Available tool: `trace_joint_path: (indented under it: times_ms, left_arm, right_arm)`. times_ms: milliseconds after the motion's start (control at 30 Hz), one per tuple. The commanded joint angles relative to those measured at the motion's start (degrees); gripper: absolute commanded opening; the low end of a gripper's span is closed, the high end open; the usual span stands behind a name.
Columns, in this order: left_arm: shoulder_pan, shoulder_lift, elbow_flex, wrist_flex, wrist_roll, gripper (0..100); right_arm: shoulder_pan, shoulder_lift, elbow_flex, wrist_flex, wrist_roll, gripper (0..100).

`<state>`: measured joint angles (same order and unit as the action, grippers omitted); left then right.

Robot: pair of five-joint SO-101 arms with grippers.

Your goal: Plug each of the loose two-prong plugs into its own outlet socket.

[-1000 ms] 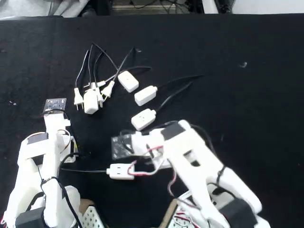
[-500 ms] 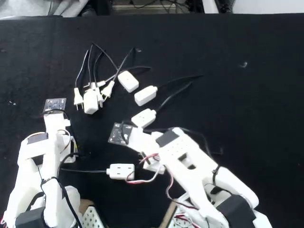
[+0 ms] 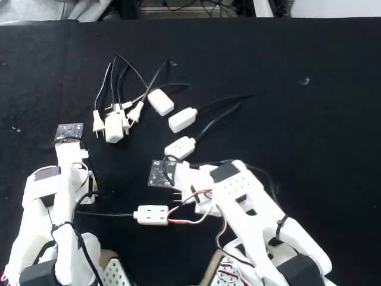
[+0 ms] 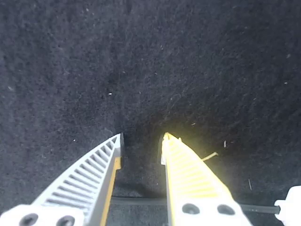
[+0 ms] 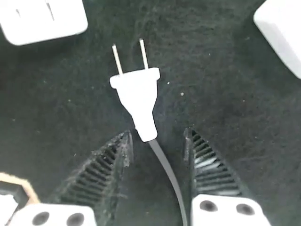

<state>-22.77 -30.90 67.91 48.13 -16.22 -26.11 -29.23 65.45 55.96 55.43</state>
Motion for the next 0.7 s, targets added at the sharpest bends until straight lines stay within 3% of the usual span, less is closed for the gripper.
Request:
trace_joint_path:
  times_ms: [0,133,333,500,667]
  left_arm:
    - [-1.36,0.18,0.22,-2.11,-0.7,14]
    - [-1.36,0.18,0.22,-2.11,-0.7,14]
    - [-1.36,0.18,0.22,-2.02,-0.7,14]
    - [-1.36,0.18,0.22,-2.02,-0.7,14]
    - [-1.36,0.18,0.22,-2.02,-0.7,14]
  right_arm:
    - [-0.62,-1.89,0.92,-2.02,1.23,18.4]
    - [-3.52,-1.8,1.71,-3.78,0.88,16.6]
    - [-3.34,-1.8,1.8,-4.75,1.14,4.1]
    - [0.53,-2.42,1.19,-4.48,0.88,1.1]
    - [6.24,-2.42,-3.65,2.73,0.88,1.1]
